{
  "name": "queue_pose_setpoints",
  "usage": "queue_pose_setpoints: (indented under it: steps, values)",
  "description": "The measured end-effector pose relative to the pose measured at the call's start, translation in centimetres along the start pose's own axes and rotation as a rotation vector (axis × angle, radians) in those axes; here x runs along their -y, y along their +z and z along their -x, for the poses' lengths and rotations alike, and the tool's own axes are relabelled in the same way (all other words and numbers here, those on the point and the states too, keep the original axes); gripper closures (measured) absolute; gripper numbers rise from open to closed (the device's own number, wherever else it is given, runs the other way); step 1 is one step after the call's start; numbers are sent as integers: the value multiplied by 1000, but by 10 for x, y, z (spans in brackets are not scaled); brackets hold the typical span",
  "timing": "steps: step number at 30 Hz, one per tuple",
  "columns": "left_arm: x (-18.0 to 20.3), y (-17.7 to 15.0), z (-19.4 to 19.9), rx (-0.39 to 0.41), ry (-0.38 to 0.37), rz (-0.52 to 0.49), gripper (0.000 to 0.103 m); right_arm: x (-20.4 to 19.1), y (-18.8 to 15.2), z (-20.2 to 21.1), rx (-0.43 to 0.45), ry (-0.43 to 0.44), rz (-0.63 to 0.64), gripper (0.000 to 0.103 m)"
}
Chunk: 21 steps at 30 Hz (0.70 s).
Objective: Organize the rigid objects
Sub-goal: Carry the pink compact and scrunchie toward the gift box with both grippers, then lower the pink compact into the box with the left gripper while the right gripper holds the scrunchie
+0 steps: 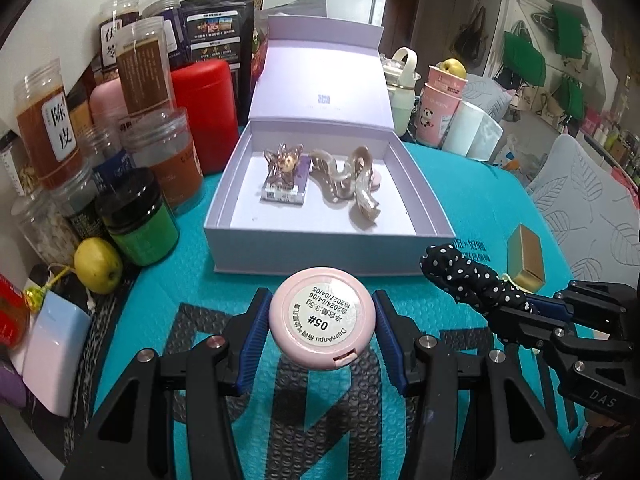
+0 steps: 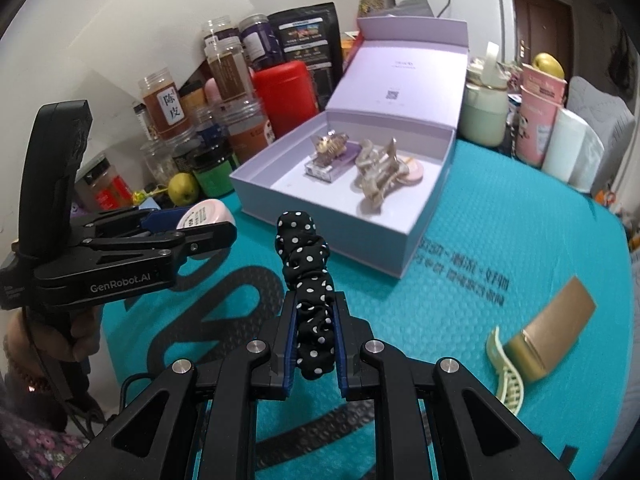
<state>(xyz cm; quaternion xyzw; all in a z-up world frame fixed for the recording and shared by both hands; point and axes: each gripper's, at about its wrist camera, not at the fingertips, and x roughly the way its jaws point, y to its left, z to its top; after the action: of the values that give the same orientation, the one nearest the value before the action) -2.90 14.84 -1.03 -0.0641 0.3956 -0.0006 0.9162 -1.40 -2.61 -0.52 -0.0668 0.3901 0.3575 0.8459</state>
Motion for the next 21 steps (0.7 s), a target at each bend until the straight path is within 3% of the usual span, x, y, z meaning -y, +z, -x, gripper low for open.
queue_pose_setpoints:
  steps: [21]
  values:
    - [2, 58, -5, 53, -13, -34, 53, 13, 55, 3, 79, -4, 57, 87]
